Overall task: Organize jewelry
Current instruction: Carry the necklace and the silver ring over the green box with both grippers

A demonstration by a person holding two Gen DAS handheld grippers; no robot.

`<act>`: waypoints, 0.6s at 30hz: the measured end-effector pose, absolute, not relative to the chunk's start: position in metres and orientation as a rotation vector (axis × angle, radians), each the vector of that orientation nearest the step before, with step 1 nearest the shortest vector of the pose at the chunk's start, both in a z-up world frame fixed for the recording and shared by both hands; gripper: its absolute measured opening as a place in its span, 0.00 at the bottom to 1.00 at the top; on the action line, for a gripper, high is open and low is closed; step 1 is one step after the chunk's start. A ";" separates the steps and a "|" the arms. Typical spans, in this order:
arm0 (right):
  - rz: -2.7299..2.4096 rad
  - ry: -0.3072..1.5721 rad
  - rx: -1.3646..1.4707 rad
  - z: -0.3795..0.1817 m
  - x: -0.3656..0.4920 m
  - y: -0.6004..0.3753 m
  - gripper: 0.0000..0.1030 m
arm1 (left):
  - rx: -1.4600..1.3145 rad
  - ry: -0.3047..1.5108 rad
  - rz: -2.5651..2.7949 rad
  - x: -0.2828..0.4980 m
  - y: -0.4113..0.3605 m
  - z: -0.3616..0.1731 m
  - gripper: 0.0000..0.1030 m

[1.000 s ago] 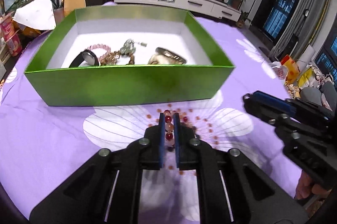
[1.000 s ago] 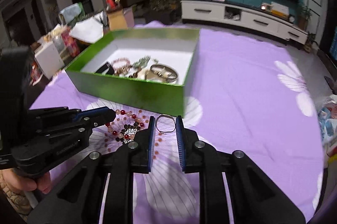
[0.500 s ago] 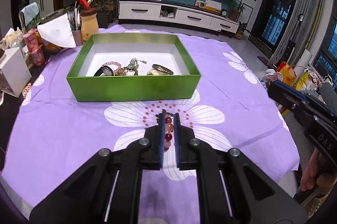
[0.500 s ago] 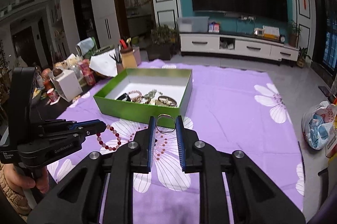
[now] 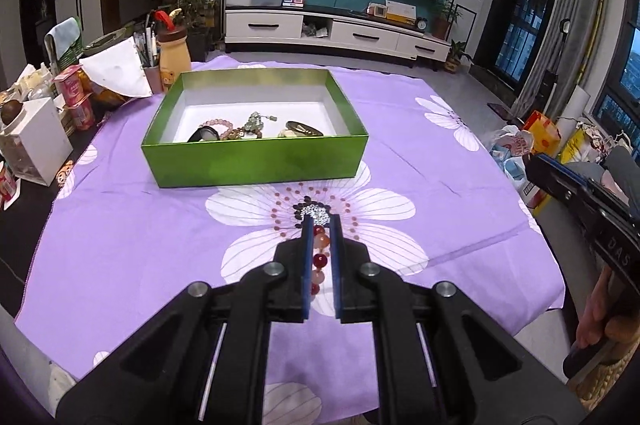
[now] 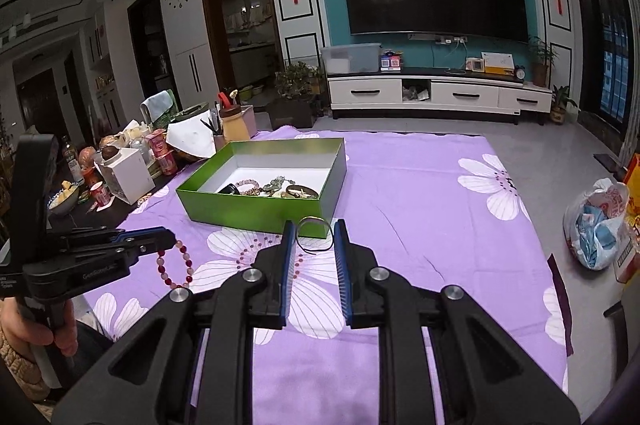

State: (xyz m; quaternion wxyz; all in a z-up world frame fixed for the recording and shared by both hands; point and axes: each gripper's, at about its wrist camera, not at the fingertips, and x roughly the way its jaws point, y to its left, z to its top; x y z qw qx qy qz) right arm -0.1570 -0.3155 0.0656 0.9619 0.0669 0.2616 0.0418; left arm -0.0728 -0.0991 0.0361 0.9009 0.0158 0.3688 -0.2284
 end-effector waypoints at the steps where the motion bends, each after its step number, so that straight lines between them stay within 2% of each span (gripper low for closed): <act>1: 0.082 0.533 0.138 0.065 -0.157 -0.316 0.19 | 0.029 0.766 -0.478 -0.071 -0.100 0.035 0.07; 18: 0.045 0.597 0.141 0.056 -0.094 -0.321 0.19 | 0.030 0.827 -0.530 -0.005 -0.121 0.016 0.07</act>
